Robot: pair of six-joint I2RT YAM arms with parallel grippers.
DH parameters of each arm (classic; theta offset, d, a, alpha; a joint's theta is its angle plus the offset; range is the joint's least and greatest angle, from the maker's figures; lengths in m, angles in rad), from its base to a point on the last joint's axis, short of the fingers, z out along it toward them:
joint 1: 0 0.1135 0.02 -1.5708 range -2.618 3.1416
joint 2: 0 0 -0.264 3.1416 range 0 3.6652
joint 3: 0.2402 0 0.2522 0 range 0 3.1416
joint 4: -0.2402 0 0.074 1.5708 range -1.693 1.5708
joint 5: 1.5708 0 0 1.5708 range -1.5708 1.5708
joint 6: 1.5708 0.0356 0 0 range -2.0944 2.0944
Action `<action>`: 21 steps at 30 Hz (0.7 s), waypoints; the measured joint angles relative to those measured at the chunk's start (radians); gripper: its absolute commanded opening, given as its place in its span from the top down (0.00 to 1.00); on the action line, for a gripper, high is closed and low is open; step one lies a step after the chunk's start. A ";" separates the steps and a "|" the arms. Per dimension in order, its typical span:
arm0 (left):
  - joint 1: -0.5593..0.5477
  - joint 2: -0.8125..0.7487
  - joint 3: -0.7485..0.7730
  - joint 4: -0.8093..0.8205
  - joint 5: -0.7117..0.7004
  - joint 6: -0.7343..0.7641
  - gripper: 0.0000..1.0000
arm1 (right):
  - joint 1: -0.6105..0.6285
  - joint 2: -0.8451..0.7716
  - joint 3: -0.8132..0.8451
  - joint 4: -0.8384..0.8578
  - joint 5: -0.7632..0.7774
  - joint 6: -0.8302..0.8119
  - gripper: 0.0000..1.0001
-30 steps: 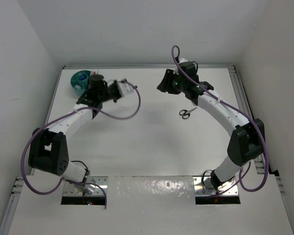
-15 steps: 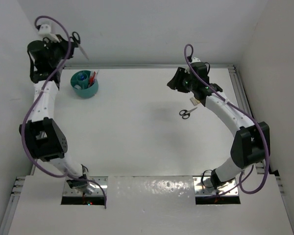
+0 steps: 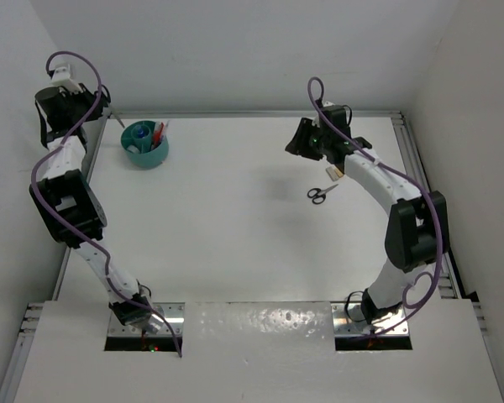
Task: Sort the stationery into containers
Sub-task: Place the scissors in the storage box.
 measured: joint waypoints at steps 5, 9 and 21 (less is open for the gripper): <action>0.011 0.042 0.000 0.037 0.056 0.043 1.00 | 0.000 0.017 0.039 -0.036 0.008 0.000 0.57; 0.011 0.062 -0.006 0.080 0.094 0.089 1.00 | 0.000 0.019 0.050 -0.051 0.020 0.002 0.57; 0.011 0.123 -0.066 0.173 0.219 0.136 1.00 | 0.011 0.018 0.060 -0.102 0.077 0.009 0.57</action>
